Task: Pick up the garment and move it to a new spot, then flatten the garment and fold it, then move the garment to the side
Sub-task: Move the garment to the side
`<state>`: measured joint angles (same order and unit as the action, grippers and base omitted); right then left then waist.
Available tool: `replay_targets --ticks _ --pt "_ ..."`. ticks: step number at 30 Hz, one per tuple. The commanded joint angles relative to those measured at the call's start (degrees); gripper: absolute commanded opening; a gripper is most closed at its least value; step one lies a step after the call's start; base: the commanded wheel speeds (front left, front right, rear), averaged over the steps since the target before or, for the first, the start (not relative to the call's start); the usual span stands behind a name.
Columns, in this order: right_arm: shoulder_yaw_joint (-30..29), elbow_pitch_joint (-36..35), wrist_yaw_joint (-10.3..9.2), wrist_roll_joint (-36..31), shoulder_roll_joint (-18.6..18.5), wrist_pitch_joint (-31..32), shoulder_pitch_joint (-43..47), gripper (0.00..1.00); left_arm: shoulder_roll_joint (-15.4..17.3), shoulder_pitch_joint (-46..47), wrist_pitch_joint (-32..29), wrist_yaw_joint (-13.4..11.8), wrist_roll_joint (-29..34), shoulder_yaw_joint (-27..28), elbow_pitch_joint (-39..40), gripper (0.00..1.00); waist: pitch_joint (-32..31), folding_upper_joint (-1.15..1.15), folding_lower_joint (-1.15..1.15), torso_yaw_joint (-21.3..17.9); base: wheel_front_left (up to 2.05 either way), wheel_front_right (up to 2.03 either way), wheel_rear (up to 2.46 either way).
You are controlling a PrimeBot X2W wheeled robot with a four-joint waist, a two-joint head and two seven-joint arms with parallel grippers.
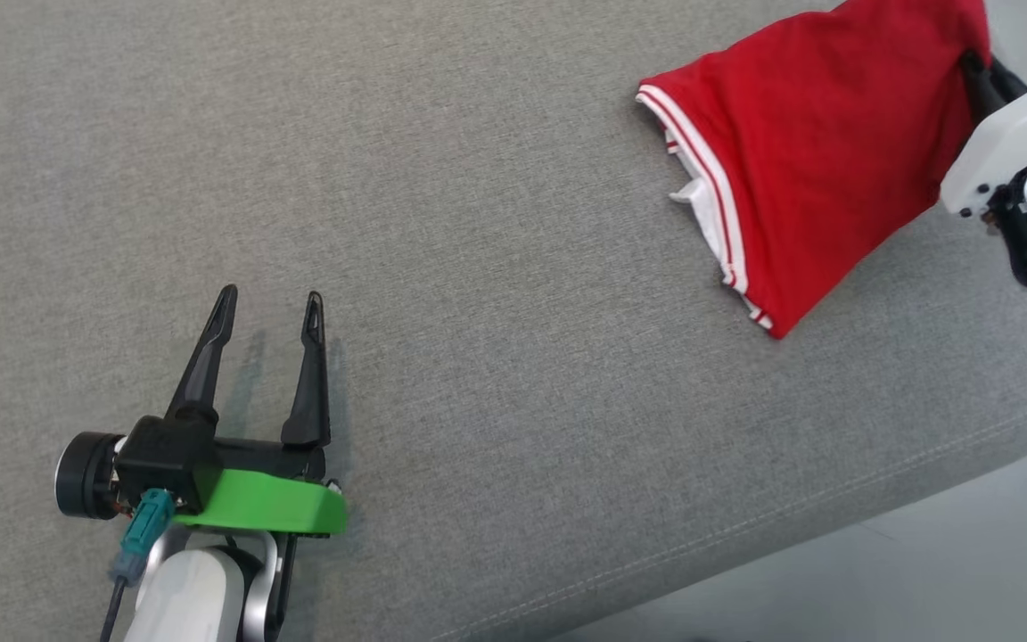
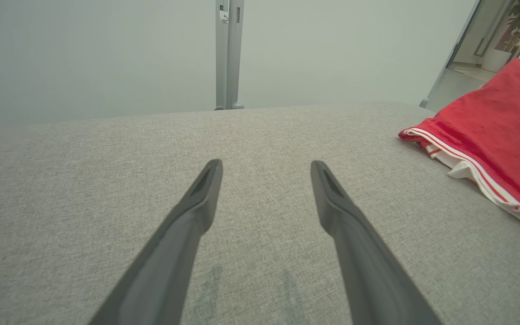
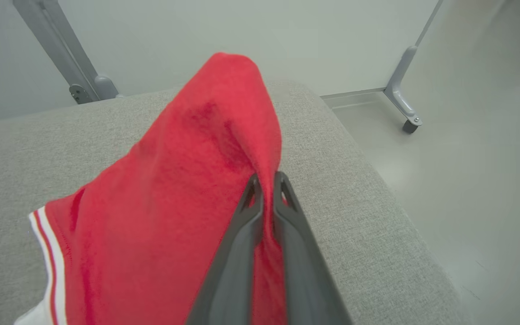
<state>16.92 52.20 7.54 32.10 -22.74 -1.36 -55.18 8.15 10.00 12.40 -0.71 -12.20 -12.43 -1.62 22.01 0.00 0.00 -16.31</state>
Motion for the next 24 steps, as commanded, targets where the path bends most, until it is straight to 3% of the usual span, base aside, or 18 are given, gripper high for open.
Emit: replay_targets --ticks 1,14,15,16,17,18,24 --pt "-0.66 0.66 -0.1 -0.23 -0.66 -0.67 -1.13 0.0 0.48 0.63 0.01 -0.3 0.28 0.07 0.41 1.0 0.5 0.0 0.0 1.17 0.0 0.0 0.0" --pt "-9.72 16.39 -0.1 -5.27 -7.11 -9.02 -8.26 0.0 2.36 0.39 -2.27 -1.26 1.11 -0.23 5.14 1.0 4.89 0.0 0.0 5.29 0.0 0.0 0.0" --pt "-9.67 17.26 -0.1 -6.33 -7.2 -10.0 -8.43 0.12 2.51 0.44 -2.3 -1.24 1.13 -0.19 5.31 1.0 5.11 0.0 0.0 5.42 0.0 0.0 0.0" --pt "-10.07 17.89 -0.1 -7.0 -7.25 -11.02 -8.66 0.35 2.57 0.51 -2.37 -1.23 1.12 -0.25 5.46 1.0 5.3 0.0 0.0 5.57 0.0 0.0 0.0" --pt "-10.59 18.43 -0.09 -7.37 -6.95 -11.84 -8.82 0.84 2.62 0.55 -2.42 -1.3 1.11 -0.27 5.53 1.0 5.43 0.0 0.0 5.69 0.0 0.0 0.0" --pt "-10.84 18.87 -0.09 -8.08 -6.5 -12.36 -8.68 1.0 2.66 0.56 -2.45 -1.37 1.08 -0.3 5.61 1.0 5.51 0.0 0.0 5.77 0.0 0.0 0.0" --pt "-12.58 17.01 -0.1 -11.17 -5.37 -13.86 -7.47 1.0 2.3 0.45 -2.03 -1.73 0.61 -0.56 5.12 1.0 4.83 0.0 0.0 5.95 0.0 0.0 0.0"
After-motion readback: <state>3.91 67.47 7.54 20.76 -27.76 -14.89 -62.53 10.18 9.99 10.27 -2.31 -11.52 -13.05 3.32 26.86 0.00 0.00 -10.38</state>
